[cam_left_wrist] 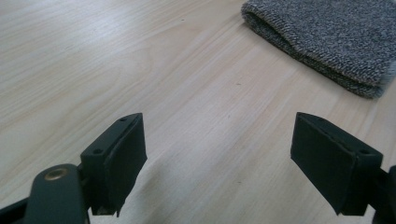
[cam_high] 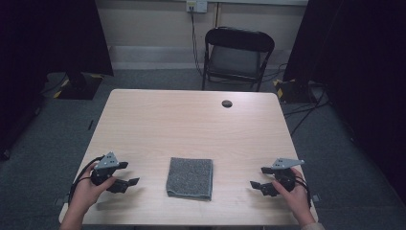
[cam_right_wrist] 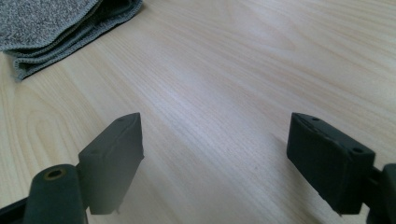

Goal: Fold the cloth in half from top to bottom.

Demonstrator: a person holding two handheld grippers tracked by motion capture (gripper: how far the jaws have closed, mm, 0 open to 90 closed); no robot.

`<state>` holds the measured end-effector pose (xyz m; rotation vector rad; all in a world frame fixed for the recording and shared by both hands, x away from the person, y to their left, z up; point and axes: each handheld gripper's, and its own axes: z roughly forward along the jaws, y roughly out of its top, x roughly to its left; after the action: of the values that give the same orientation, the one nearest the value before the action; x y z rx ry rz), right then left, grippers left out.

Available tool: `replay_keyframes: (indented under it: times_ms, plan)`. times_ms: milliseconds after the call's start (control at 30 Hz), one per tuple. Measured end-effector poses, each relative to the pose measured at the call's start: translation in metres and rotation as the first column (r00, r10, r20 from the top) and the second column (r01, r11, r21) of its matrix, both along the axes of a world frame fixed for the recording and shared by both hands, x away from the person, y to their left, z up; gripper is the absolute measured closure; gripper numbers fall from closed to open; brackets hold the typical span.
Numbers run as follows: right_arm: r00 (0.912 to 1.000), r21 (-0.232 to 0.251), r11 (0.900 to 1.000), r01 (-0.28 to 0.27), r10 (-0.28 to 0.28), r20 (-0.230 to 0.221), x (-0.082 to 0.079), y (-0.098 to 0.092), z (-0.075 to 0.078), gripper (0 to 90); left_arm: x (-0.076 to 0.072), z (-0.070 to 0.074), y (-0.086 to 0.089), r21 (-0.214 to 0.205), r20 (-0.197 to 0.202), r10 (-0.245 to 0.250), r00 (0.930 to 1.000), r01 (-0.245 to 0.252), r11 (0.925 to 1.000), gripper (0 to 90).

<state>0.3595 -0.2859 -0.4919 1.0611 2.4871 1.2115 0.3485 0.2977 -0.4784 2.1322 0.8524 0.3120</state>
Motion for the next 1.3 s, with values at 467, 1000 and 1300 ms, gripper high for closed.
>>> replay_keyframes:
  times_ms: [467, 1000, 1300]
  plan:
    - [0.9998, -0.005, 0.9998, 0.019, -0.019, 0.001, 0.0, -0.009, -0.002, 18.2, 0.0, -0.005, 0.008, -0.025, -0.005, 0.008, 1.0, -0.008, 0.9996, 17.9]
    - [0.9992, -0.022, 0.999, 0.039, -0.039, 0.002, 0.001, -0.018, -0.003, 18.3, -0.001, -0.01, 0.02, -0.026, -0.018, 0.043, 0.9989, -0.043, 0.9987, 18.0]
    - [0.9983, -0.014, 0.9982, 0.058, -0.058, 0.001, 0.001, -0.026, -0.003, 18.3, -0.002, -0.01, 0.028, -0.005, -0.016, 0.056, 0.9983, -0.056, 0.9984, 18.2]
